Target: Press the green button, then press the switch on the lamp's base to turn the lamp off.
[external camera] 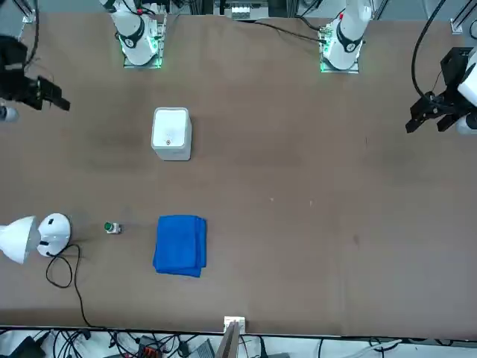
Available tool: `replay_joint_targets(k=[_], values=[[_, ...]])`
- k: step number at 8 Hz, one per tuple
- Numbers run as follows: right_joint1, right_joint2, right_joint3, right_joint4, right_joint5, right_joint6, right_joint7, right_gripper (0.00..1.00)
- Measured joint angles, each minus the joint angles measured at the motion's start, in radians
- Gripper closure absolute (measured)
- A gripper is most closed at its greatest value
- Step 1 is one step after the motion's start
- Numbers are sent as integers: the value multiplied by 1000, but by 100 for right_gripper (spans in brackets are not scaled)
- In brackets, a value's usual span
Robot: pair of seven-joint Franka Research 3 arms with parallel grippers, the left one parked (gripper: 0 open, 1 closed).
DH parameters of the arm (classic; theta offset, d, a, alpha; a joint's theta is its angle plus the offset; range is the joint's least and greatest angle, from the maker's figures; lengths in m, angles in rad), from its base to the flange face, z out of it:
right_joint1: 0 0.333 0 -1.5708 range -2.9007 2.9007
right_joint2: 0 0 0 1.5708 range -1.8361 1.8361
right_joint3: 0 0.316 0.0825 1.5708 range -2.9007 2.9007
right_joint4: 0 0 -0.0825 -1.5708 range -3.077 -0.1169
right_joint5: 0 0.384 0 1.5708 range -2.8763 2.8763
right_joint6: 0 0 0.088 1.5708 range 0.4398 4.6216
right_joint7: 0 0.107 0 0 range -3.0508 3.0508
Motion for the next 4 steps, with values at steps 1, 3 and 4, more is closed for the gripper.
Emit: replay_joint_targets(k=[1,3,4], values=[[35,19,1,56,0,-2,31,0],[47,73,-2,128,-7,-4,56,0],[46,94,-9,140,-19,5,57,0]])
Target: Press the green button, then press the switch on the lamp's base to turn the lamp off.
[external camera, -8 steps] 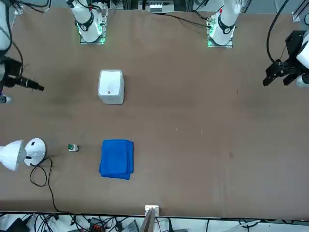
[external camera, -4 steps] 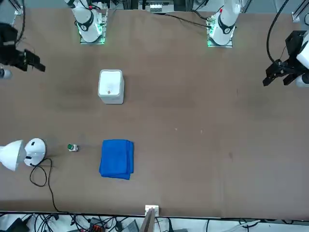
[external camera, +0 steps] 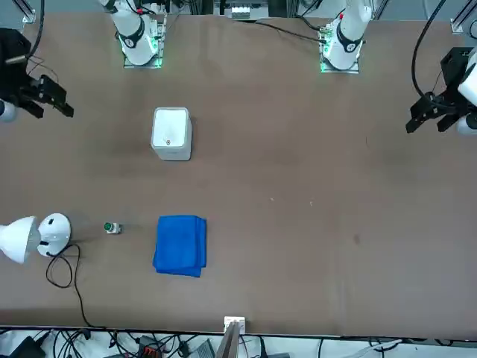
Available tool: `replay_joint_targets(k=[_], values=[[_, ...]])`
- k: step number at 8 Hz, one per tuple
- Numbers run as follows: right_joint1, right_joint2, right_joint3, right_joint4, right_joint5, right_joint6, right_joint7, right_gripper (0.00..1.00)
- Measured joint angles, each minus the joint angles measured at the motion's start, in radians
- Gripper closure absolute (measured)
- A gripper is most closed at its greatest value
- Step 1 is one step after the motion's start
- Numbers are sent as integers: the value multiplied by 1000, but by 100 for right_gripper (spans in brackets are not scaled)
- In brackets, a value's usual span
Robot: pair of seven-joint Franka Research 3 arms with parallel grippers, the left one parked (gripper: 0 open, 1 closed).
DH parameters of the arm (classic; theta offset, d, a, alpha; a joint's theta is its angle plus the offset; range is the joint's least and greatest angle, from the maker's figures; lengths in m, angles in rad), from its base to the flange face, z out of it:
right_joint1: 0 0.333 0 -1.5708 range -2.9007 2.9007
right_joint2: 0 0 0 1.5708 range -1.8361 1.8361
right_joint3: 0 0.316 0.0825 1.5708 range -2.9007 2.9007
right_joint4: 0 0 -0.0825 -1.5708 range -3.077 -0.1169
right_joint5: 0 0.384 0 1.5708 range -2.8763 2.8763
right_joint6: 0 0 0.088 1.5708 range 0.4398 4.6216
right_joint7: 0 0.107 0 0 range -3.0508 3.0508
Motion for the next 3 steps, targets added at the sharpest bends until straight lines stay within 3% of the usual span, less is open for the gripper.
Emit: replay_joint_targets(k=[3], values=[[-3,14,-12,5,-10,4,-1,0]])
